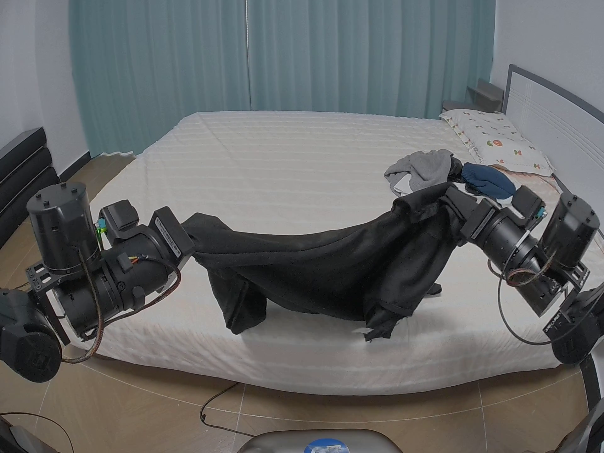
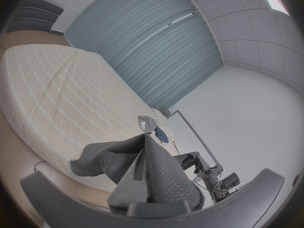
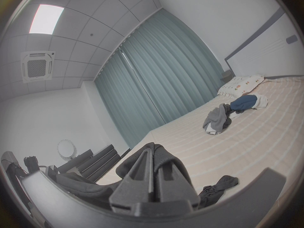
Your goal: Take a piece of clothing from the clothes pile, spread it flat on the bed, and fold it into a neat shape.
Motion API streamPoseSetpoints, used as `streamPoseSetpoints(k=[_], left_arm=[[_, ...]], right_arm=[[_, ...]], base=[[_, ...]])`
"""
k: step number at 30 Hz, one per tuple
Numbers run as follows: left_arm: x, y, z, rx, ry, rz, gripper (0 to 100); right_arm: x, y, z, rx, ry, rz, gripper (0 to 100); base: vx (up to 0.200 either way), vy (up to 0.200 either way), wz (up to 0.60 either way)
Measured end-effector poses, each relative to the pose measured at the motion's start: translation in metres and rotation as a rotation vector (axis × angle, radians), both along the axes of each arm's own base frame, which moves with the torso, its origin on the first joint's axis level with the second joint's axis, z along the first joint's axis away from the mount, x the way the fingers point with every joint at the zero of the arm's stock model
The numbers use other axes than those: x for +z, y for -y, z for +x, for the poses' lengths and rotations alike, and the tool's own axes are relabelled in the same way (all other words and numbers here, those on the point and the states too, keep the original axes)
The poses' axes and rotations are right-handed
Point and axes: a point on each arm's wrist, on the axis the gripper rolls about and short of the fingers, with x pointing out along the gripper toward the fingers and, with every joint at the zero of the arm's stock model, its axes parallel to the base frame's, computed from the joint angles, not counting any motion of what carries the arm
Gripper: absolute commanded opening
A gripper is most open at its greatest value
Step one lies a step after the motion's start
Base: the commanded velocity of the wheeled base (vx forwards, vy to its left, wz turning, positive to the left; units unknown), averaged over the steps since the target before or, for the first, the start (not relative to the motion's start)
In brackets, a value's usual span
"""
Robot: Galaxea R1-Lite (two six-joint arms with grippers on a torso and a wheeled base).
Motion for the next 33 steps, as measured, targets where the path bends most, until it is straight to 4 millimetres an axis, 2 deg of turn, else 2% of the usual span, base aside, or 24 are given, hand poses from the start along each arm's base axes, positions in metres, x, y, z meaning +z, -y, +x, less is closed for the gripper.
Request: streamPoseSetpoints(k=[4, 9, 16, 20, 24, 29, 33], left_arm=[[0.008, -0.002, -0.007, -0.005, 0.031, 0.005, 0], [0.025, -0.006, -0.007, 0.015, 0.059, 0.018, 0], [0.065, -0.015, 0.006, 0.069, 0.086, 0.022, 0], [0.084, -0.020, 0.020, 0.111, 0.101, 0.021, 0], [0.090, -0.024, 0.041, 0.147, 0.093, 0.027, 0], [0.080, -0.025, 0.074, 0.178, 0.045, 0.043, 0], [0.069, -0.025, 0.095, 0.189, 0.013, 0.054, 0]], right_arm=[[0.018, 0.005, -0.008, -0.006, 0.041, -0.004, 0], [0.052, 0.010, -0.005, -0.027, 0.045, -0.024, 0], [0.128, 0.019, 0.003, -0.074, 0.155, 0.011, 0], [0.160, 0.025, 0.013, -0.110, 0.188, 0.018, 0], [0.166, 0.027, 0.037, -0.148, 0.173, 0.007, 0], [0.147, 0.025, 0.080, -0.181, 0.116, -0.013, 0], [0.136, 0.022, 0.106, -0.194, 0.114, -0.012, 0]], base=[[-0.050, 0.000, 0.00], [0.000, 0.000, 0.00], [0.000, 0.000, 0.00], [0.000, 0.000, 0.00], [0.000, 0.000, 0.00], [0.160, 0.000, 0.00], [0.200, 0.000, 0.00]])
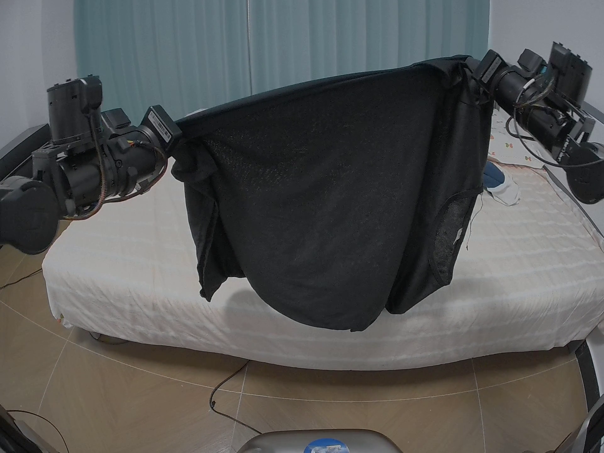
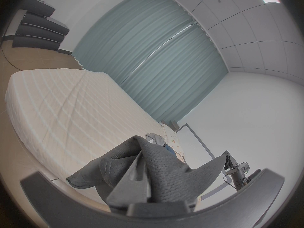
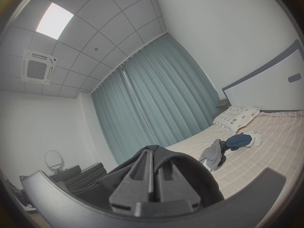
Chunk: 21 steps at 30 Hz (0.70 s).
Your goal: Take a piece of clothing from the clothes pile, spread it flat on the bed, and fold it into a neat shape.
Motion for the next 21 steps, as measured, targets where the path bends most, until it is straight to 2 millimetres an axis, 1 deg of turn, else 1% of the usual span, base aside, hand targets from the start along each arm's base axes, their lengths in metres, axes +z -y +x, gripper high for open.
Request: streamPoseSetpoints(k=[5, 10, 17, 21], left_arm=[[-0.015, 0.003, 0.022, 0.007, -0.037, 0.009, 0], [-0.031, 0.006, 0.040, 0.012, -0.073, 0.018, 0], [-0.050, 0.009, 0.062, 0.021, -0.111, 0.030, 0], [-0.066, 0.012, 0.076, 0.022, -0.142, 0.038, 0]], right_arm=[[-0.018, -0.006, 0.026, -0.007, -0.002, 0.001, 0], [-0.046, -0.014, 0.049, -0.006, -0.045, -0.012, 0], [-0.080, -0.021, 0.072, -0.004, -0.080, -0.024, 0], [-0.100, -0.024, 0.083, -0.005, -0.102, -0.034, 0]], base=[[0.200, 0.000, 0.00], [0.200, 0.000, 0.00], [0.200, 0.000, 0.00], [0.200, 0.000, 0.00]])
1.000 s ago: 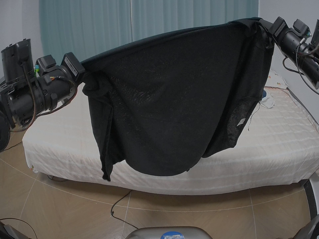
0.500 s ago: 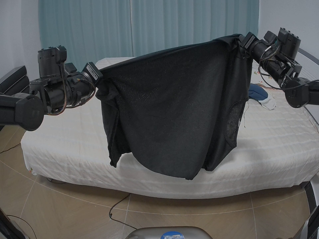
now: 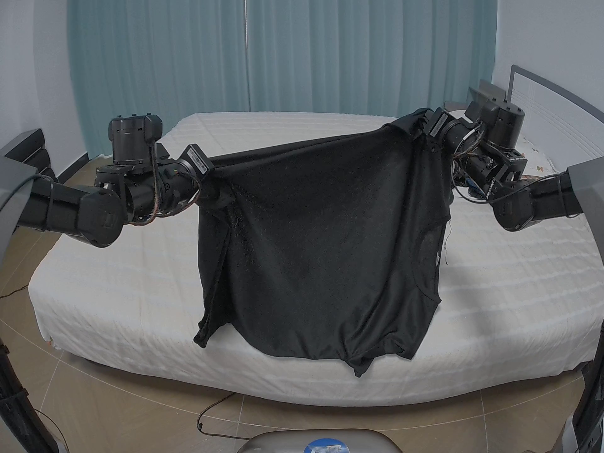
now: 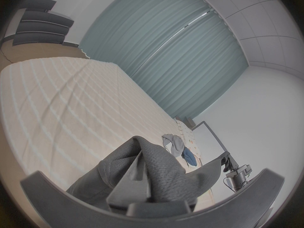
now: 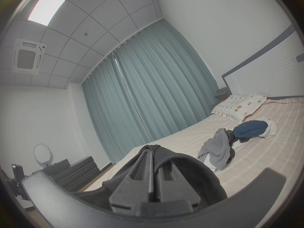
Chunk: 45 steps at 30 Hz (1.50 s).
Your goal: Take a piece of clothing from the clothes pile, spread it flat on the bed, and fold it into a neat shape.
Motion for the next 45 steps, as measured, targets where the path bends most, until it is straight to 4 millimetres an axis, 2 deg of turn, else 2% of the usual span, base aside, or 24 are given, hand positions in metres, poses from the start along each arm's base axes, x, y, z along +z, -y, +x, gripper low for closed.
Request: streamPoseSetpoints(k=[7, 11, 18, 25, 26, 27, 28, 36, 42, 45], left_arm=[[-0.034, 0.007, 0.027, 0.002, -0.061, 0.017, 0], [-0.050, 0.010, 0.041, 0.005, -0.085, 0.025, 0], [-0.090, 0.016, 0.060, 0.011, -0.149, 0.052, 0], [-0.131, 0.021, 0.082, 0.023, -0.197, 0.069, 0], [-0.136, 0.021, 0.084, 0.029, -0.203, 0.074, 100], [-0.143, 0.022, 0.086, 0.037, -0.209, 0.081, 100], [-0.147, 0.023, 0.089, 0.045, -0.210, 0.086, 100], [-0.174, 0.025, 0.099, 0.090, -0.261, 0.122, 100], [-0.182, 0.015, 0.103, 0.152, -0.263, 0.160, 100], [-0.186, -0.004, 0.108, 0.175, -0.260, 0.209, 100]], right_arm=[[-0.041, -0.005, 0.021, -0.009, -0.040, -0.016, 0], [-0.070, -0.009, 0.032, -0.016, -0.078, -0.033, 0], [-0.134, -0.015, 0.052, -0.037, -0.175, -0.062, 0], [-0.175, -0.015, 0.071, -0.088, -0.210, -0.069, 0], [-0.180, -0.014, 0.073, -0.091, -0.219, -0.072, 0], [-0.188, -0.014, 0.074, -0.093, -0.233, -0.077, 0], [-0.194, -0.014, 0.075, -0.094, -0.244, -0.080, 100], [-0.232, -0.010, 0.077, -0.063, -0.310, -0.096, 100], [-0.229, 0.017, 0.080, -0.113, -0.325, -0.043, 100], [-0.230, 0.033, 0.078, -0.141, -0.352, -0.027, 100]], base=[[0.200, 0.000, 0.00], [0.000, 0.000, 0.00], [0.000, 0.000, 0.00], [0.000, 0.000, 0.00], [0.000, 0.000, 0.00], [0.000, 0.000, 0.00], [0.000, 0.000, 0.00], [0.000, 0.000, 0.00], [0.000, 0.000, 0.00], [0.000, 0.000, 0.00]])
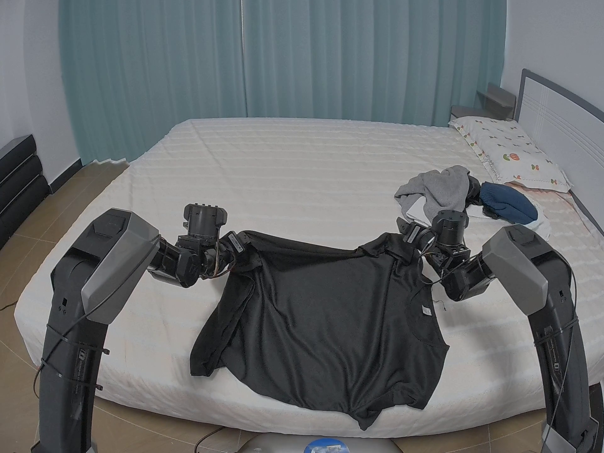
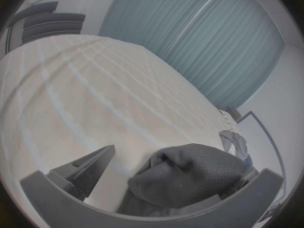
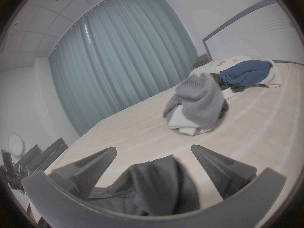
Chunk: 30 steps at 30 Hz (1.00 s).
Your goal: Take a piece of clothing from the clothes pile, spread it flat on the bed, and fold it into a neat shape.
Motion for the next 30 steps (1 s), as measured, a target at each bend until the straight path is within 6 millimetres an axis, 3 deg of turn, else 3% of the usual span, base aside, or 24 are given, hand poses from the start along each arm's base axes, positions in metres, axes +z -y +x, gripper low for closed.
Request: streamPoseSetpoints(k=[7, 12, 19, 30], left_arm=[[-0.007, -0.030, 0.009, 0.067, 0.011, 0.050, 100], [0.010, -0.041, 0.024, 0.106, 0.099, 0.052, 100], [0.035, -0.040, 0.045, 0.184, 0.256, 0.077, 100], [-0.012, -0.036, 0.031, 0.098, -0.084, 0.120, 100]], right_arm=[[-0.010, 0.027, -0.010, -0.062, -0.067, 0.110, 100], [-0.017, 0.033, -0.024, -0.084, -0.122, 0.202, 100], [-0.021, 0.036, -0.044, -0.051, -0.137, 0.317, 100], [-0.034, 0.039, -0.066, 0.018, -0.187, 0.413, 100]], base=[[0.000, 0.000, 0.00], [0.000, 0.000, 0.00], [0.000, 0.000, 0.00], [0.000, 0.000, 0.00]])
